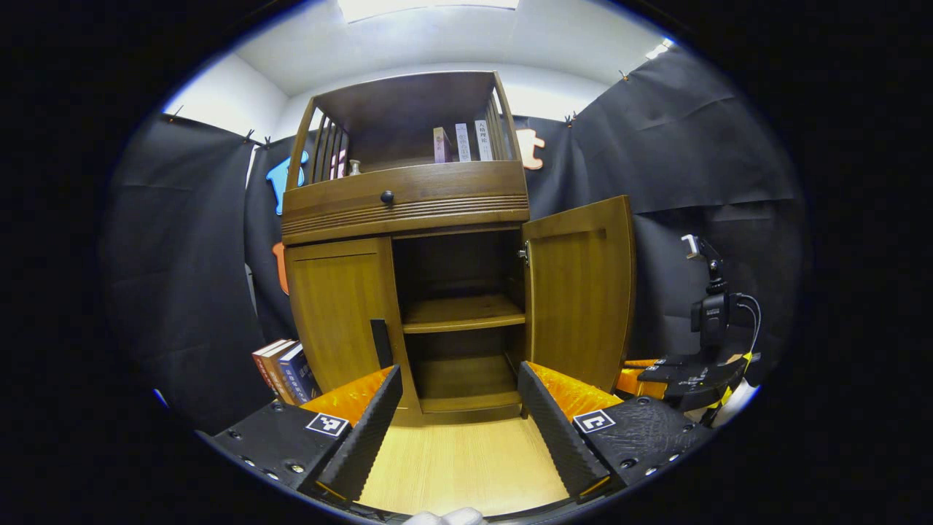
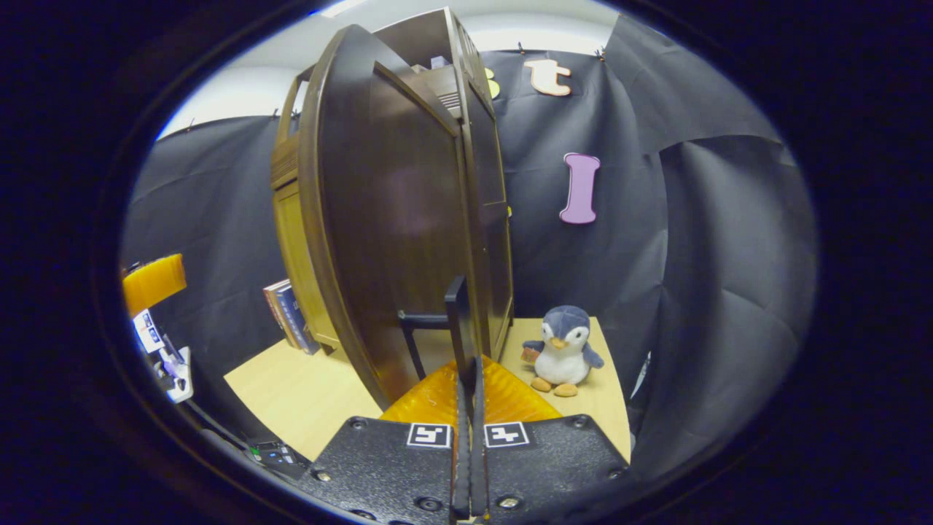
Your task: Open the right door of the double-door shoe cabinet with the right hand, and open the left door with the left hand.
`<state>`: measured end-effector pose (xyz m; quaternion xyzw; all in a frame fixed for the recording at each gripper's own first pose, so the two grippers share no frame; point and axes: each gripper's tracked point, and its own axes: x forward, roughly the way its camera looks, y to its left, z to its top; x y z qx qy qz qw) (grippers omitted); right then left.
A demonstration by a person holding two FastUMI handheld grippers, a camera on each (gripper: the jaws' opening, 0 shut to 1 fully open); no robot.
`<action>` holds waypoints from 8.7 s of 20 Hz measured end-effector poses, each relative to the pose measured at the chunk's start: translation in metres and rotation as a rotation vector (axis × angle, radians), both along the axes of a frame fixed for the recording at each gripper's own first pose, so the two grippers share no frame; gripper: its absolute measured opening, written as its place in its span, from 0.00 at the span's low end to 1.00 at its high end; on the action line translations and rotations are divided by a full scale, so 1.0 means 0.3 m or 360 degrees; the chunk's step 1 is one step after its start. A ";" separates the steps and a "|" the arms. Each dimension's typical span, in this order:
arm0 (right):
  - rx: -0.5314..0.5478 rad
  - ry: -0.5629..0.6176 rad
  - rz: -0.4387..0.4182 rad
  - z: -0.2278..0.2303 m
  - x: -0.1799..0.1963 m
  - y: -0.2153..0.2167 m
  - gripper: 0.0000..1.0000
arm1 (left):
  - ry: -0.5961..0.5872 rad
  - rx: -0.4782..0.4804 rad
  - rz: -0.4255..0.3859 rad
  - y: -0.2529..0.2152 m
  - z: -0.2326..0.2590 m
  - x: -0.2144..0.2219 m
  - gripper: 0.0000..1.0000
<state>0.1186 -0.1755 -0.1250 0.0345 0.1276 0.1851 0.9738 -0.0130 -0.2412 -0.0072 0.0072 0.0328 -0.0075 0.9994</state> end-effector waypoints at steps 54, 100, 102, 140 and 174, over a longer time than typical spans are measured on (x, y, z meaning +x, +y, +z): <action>-0.0113 -0.0279 -0.0627 0.390 -0.339 0.440 1.00 | -0.0082 -0.0047 -0.0138 0.509 -0.212 0.647 0.96; -0.0206 -0.0115 -0.0669 0.258 -0.446 0.442 1.00 | 0.0072 -0.0126 -0.0328 0.618 -0.425 0.600 0.26; -0.0205 -0.0113 -0.0648 0.254 -0.438 0.454 1.00 | 0.0068 -0.0125 -0.0311 0.644 -0.427 0.568 0.26; -0.0191 -0.0006 -0.0231 0.158 -0.366 0.789 1.00 | 0.0068 -0.0065 0.0004 1.153 -0.473 0.242 0.00; -0.0251 -0.0037 0.0014 0.159 -0.436 0.774 1.00 | 0.0235 0.0098 0.0081 1.535 -0.583 0.019 0.82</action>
